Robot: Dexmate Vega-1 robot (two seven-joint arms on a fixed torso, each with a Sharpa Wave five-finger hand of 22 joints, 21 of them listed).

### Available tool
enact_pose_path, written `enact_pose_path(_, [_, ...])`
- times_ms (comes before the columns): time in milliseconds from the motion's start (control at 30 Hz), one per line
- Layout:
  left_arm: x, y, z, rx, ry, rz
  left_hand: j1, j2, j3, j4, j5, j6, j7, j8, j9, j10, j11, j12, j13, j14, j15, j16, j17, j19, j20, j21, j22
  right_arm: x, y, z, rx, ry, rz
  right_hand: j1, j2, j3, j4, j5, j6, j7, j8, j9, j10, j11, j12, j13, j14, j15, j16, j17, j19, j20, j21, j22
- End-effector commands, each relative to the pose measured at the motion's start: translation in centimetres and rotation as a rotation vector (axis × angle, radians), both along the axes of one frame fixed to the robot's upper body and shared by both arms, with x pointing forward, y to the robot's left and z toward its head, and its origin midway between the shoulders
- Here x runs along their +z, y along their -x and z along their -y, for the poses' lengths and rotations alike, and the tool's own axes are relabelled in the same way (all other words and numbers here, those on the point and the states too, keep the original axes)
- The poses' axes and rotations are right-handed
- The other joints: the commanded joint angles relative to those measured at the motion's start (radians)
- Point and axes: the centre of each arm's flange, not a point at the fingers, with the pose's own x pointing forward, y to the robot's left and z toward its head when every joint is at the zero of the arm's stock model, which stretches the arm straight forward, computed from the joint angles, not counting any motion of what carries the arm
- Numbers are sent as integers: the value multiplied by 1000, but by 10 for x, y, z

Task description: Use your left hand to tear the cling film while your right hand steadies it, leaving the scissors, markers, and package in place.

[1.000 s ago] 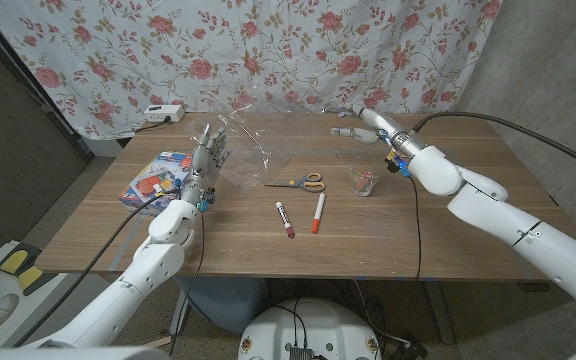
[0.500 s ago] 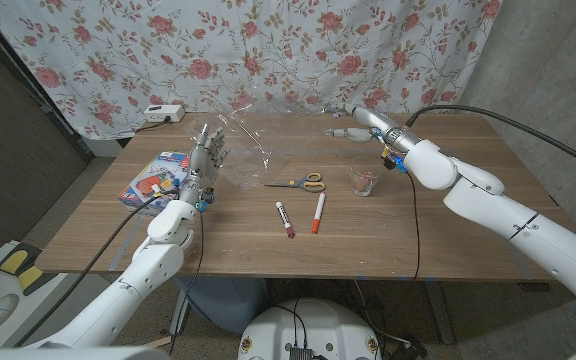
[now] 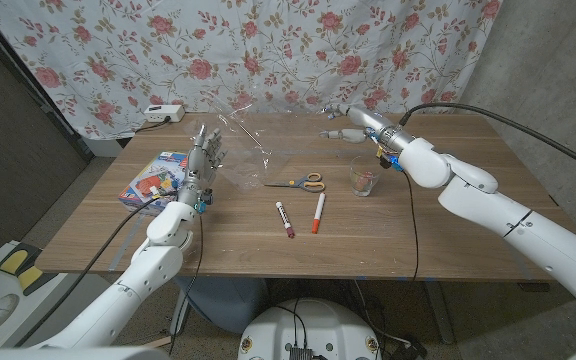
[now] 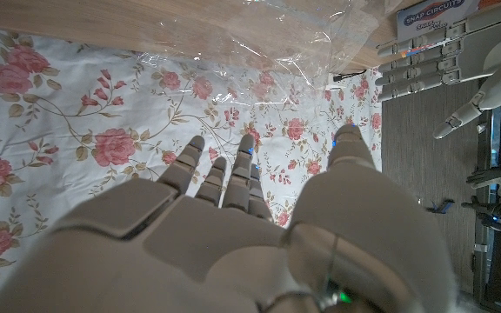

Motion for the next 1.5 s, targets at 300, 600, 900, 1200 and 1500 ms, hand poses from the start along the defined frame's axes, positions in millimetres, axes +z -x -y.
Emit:
enact_pose_path(300, [-5, 5, -1, 28, 20, 16, -3, -13, -7, 3, 1, 14, 0, 7, 4, 22, -3, 9, 3, 9, -7, 11, 3, 19, -12, 14, 3, 2, 0, -17, -56, 98, 6, -5, -7, 6, -6, 3, -7, 9, -2, 1, 29, -5, 10, 7, 10, -8, 0, 1, 3, 22, -1, 4])
enact_pose_path(600, [-7, 7, -4, 33, 24, 13, -4, -14, -8, 2, 2, 18, 0, 7, 4, 29, -4, 11, 3, 20, -11, 14, 3, 32, -19, 17, 3, 0, -1, -24, -82, 147, -17, -3, -11, 8, -8, 3, -21, 17, -8, 1, 21, 4, 4, 12, 8, -5, -2, 1, 2, 27, -2, 3])
enact_pose_path(900, [-11, 11, -6, 60, 23, 14, -4, -14, -9, 2, 3, 19, 0, 6, 4, 29, -4, 10, 3, 20, -10, 12, 2, 26, -19, 13, 3, -1, -2, -33, -90, 167, -15, -9, -12, 8, -6, 2, -24, 21, -10, 1, 18, 11, 0, 16, 1, 4, -5, 1, -3, 32, -3, 4])
enact_pose_path(1200, [-15, 19, -10, 108, 23, 16, -3, -13, -10, 2, 4, 22, 4, 7, 5, 32, -6, 10, 3, 20, -10, 11, 2, 23, -19, 12, 3, -3, -5, -39, -97, 192, -31, -3, -10, 14, -9, 3, -30, 22, -13, 1, 15, 7, -3, 20, -1, 3, -6, 1, -6, 30, -4, 4])
enact_pose_path(1500, [-16, 19, -16, 118, 34, 16, -3, -13, -10, 1, 4, 20, 3, 5, 5, 30, -5, 9, 3, 17, -8, 9, 2, 20, -20, 10, 3, -7, -4, -48, -103, 217, -34, -2, -9, 16, -9, 4, -27, 29, -12, 0, 23, 14, -2, 23, 0, 4, -6, 1, -10, 32, -5, 3])
